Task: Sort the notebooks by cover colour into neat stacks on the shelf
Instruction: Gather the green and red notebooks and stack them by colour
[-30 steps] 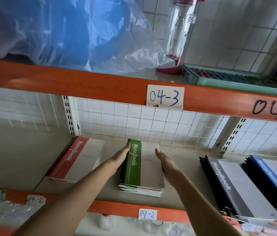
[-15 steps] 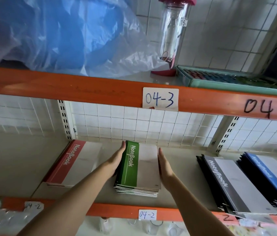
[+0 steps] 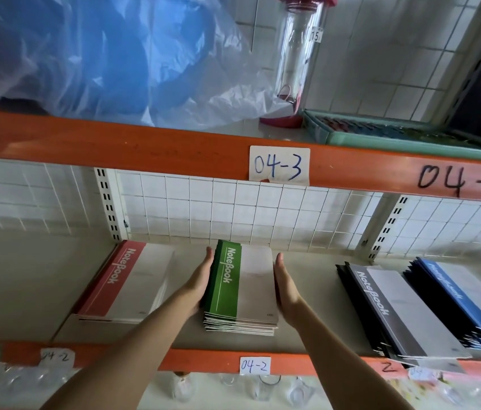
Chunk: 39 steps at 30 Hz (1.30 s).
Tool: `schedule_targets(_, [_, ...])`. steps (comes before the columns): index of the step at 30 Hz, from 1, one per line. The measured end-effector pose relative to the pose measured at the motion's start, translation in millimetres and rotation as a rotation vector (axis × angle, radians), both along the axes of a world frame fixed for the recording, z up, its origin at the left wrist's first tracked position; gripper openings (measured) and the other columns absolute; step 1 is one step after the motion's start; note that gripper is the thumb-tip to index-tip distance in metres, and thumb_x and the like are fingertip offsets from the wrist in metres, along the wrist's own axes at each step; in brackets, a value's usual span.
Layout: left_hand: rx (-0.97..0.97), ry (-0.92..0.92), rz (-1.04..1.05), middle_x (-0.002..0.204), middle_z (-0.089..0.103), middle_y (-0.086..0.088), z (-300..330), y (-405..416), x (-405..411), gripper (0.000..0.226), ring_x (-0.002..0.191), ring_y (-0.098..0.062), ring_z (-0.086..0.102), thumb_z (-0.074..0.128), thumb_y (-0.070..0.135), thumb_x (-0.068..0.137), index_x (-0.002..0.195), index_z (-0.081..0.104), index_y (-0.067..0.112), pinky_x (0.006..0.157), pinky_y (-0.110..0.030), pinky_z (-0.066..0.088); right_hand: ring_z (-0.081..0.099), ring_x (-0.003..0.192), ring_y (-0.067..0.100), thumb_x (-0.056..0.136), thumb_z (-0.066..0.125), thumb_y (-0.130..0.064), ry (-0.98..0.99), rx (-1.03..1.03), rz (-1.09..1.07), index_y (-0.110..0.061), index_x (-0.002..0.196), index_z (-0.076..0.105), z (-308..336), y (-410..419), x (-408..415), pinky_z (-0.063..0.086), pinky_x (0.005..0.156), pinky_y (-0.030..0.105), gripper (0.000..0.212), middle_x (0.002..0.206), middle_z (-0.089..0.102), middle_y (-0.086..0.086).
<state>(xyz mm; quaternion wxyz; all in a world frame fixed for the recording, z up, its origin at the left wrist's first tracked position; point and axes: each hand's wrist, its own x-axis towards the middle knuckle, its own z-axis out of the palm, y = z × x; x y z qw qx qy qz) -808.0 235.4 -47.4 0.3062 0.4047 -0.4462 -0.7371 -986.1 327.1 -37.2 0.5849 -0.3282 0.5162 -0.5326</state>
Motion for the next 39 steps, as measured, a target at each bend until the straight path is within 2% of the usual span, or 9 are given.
schedule_targets(6, [-0.005, -0.014, 0.016, 0.089, 0.076, -0.008, -6, 13, 2, 0.072, 0.080, -0.023, 0.073, 0.020, 0.065, 0.097, 0.118, 0.064, 0.013, 0.066, -0.032, 0.055, 0.070, 0.092, 0.028, 0.099, 0.014, -0.062, -0.101, -0.004, -0.052, -0.018, 0.122, 0.062, -11, 15, 9, 0.060, 0.078, 0.040, 0.069, 0.108, 0.072, 0.012])
schedule_targets(12, [-0.032, -0.002, 0.039, 0.097, 0.075, -0.009, -1, 24, -4, 0.071, 0.086, -0.025, 0.072, 0.023, 0.068, 0.094, 0.123, 0.062, 0.017, 0.069, -0.034, 0.055, 0.055, 0.127, 0.034, 0.089, 0.028, -0.079, -0.045, 0.017, -0.144, -0.026, 0.141, 0.051, -1, 14, 10, 0.040, 0.109, 0.056, 0.078, 0.141, 0.056, 0.012])
schedule_targets(15, [-0.101, 0.012, 0.016, 0.109, 0.071, 0.002, 9, 27, 0, 0.062, 0.091, -0.014, 0.070, 0.018, 0.062, 0.097, 0.136, 0.050, 0.026, 0.071, -0.029, 0.056, 0.059, 0.121, 0.030, 0.094, 0.023, -0.075, -0.013, 0.048, -0.159, -0.023, 0.138, 0.054, 2, 16, 6, 0.048, 0.103, 0.050, 0.075, 0.139, 0.057, 0.013])
schedule_targets(19, [-0.124, 0.042, 0.029, 0.155, 0.034, 0.010, 6, 30, 8, 0.092, 0.137, -0.018, 0.042, 0.028, 0.090, 0.074, 0.153, 0.022, 0.043, 0.110, -0.040, 0.039, 0.051, 0.131, 0.023, 0.089, 0.025, -0.074, -0.052, -0.027, -0.194, -0.033, 0.150, 0.032, 4, 21, 10, 0.044, 0.108, 0.046, 0.074, 0.149, 0.047, 0.000])
schedule_targets(22, [-0.125, 0.056, 0.044, 0.147, 0.050, 0.004, -3, 38, 5, 0.070, 0.125, -0.021, 0.057, 0.031, 0.081, 0.081, 0.145, 0.032, 0.053, 0.103, -0.050, 0.047, 0.038, 0.141, 0.021, 0.082, 0.034, -0.084, -0.065, -0.024, -0.233, -0.043, 0.150, 0.028, -5, 24, 16, 0.028, 0.118, 0.051, 0.080, 0.156, 0.036, -0.007])
schedule_targets(27, [-0.166, 0.077, 0.068, 0.145, 0.051, 0.006, -3, 40, -4, 0.064, 0.124, -0.021, 0.058, 0.022, 0.069, 0.089, 0.149, 0.029, 0.048, 0.101, -0.049, 0.050, 0.051, 0.131, 0.025, 0.084, 0.030, -0.077, -0.080, -0.065, -0.197, -0.041, 0.151, 0.028, -9, 17, 12, 0.038, 0.111, 0.053, 0.076, 0.148, 0.047, -0.005])
schedule_targets(31, [-0.127, 0.051, 0.040, 0.130, 0.059, 0.013, 3, 43, 2, 0.052, 0.110, -0.012, 0.065, 0.025, 0.068, 0.086, 0.137, 0.030, 0.057, 0.085, -0.037, 0.057, 0.047, 0.135, 0.020, 0.079, 0.034, -0.081, -0.043, -0.065, -0.144, -0.035, 0.155, 0.021, -7, 17, 9, 0.036, 0.114, 0.047, 0.090, 0.156, 0.036, -0.005])
schedule_targets(35, [-0.142, 0.078, 0.056, 0.125, 0.057, 0.021, 3, 43, 6, 0.053, 0.102, 0.000, 0.065, 0.022, 0.069, 0.087, 0.138, 0.031, 0.056, 0.079, -0.028, 0.056, 0.041, 0.137, 0.010, 0.093, 0.017, -0.065, -0.051, -0.111, -0.190, -0.029, 0.156, 0.019, -11, 23, 5, 0.033, 0.115, 0.036, 0.072, 0.158, 0.027, -0.011])
schedule_targets(39, [-0.144, 0.098, 0.109, 0.147, 0.048, 0.014, -6, 48, -1, 0.063, 0.126, -0.014, 0.056, 0.027, 0.075, 0.089, 0.148, 0.032, 0.051, 0.102, -0.045, 0.049, 0.047, 0.120, -0.005, 0.077, 0.034, -0.083, -0.016, -0.090, -0.200, -0.037, 0.150, 0.028, -19, 20, 10, 0.035, 0.105, 0.025, 0.087, 0.152, 0.035, -0.018])
